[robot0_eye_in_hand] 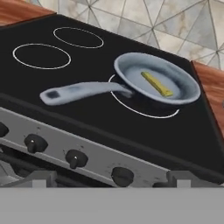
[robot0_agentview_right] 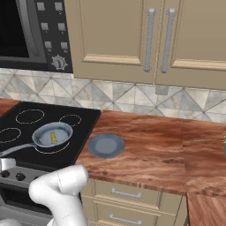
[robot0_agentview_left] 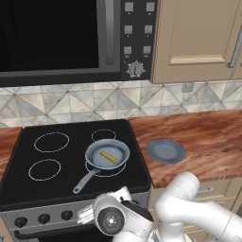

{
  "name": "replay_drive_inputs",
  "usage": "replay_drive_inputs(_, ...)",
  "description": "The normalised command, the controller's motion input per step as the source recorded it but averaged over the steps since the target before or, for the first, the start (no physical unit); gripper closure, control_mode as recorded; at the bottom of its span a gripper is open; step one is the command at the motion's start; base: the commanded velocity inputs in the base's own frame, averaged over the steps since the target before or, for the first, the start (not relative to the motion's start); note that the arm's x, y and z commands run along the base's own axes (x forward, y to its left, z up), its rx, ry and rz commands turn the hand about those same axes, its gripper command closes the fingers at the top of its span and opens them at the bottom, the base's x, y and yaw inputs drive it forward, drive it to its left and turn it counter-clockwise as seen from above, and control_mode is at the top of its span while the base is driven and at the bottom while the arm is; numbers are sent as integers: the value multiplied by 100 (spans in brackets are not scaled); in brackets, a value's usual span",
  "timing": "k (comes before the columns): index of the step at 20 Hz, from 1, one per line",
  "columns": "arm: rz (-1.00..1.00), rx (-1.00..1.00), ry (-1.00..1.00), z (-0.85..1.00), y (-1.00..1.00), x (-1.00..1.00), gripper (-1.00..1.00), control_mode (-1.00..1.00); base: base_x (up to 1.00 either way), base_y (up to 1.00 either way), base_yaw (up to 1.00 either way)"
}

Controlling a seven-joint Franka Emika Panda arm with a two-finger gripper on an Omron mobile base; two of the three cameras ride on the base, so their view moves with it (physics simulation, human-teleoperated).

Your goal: Pick up the butter stick and place it in the pan. Then turn on the burner for the pan.

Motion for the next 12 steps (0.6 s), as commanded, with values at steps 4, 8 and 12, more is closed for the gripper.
replay_drive_inputs(4, 0, 0, -3, -38, 0, -10, -100, -100, 0, 0, 0)
replay_drive_inputs(8, 0, 2, -1, -45, 2, 0, -100, -100, 0, 0, 0)
replay_drive_inputs(12, 0, 6, -4, -49, 7, 0, -100, -100, 0, 0, 0)
